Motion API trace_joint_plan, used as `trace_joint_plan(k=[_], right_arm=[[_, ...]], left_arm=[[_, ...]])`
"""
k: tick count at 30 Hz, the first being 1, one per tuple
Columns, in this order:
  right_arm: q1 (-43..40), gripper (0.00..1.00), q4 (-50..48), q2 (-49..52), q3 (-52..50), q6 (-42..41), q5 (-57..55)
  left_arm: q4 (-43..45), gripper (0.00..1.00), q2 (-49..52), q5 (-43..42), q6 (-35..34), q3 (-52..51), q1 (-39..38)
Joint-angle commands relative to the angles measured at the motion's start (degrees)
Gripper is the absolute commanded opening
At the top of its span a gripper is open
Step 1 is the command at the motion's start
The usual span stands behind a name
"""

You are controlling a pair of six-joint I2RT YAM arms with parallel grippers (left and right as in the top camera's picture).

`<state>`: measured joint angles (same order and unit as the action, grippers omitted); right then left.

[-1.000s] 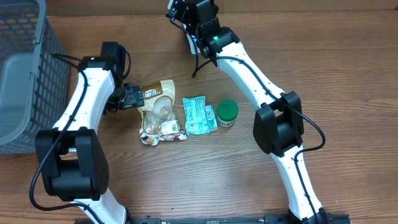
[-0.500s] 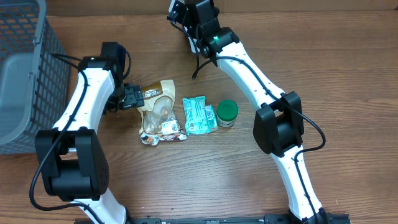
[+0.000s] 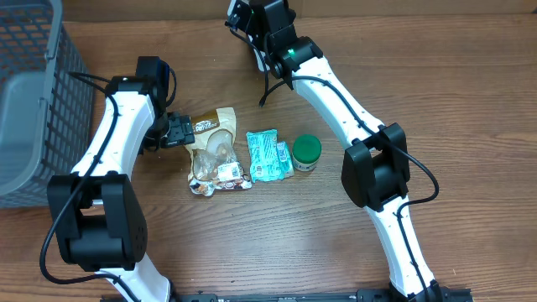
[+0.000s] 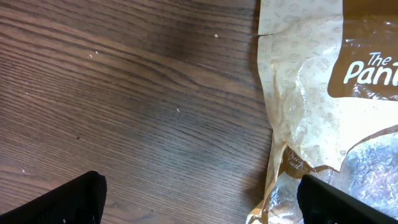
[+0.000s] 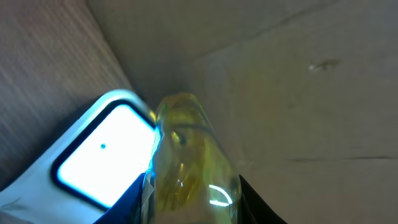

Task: Scan the item barcode
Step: 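Hold the yellow bottle in front of the white scanner, then carry the bottle to the right and set it on the table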

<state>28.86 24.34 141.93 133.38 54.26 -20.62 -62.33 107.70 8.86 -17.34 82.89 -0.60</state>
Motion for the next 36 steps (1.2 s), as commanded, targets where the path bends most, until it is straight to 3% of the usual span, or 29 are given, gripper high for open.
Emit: trace_joint_plan(k=[1,14,23,36], right_arm=[[-0.07,0.16,-3.45,-0.74,-0.04,-0.2,-1.95],[-1.14,0.16,-7.39,-0.68,-0.37,-1.2,-1.7],[-1.29,0.17,-8.2,-8.46,-0.13,-14.29,-7.58],[-6.73,0.18,22.32,-21.55,-0.13,-42.86,-7.17]], left_arm=[[0.04,1.0,0.39,0.57,1.07,0.83,0.15],[0.04,1.0,0.39,0.55,1.07,0.85,0.15],[0.04,1.0,0.39,0.55,1.07,0.85,0.15],[0.04,1.0,0.39,0.55,1.07,0.83,0.15]])
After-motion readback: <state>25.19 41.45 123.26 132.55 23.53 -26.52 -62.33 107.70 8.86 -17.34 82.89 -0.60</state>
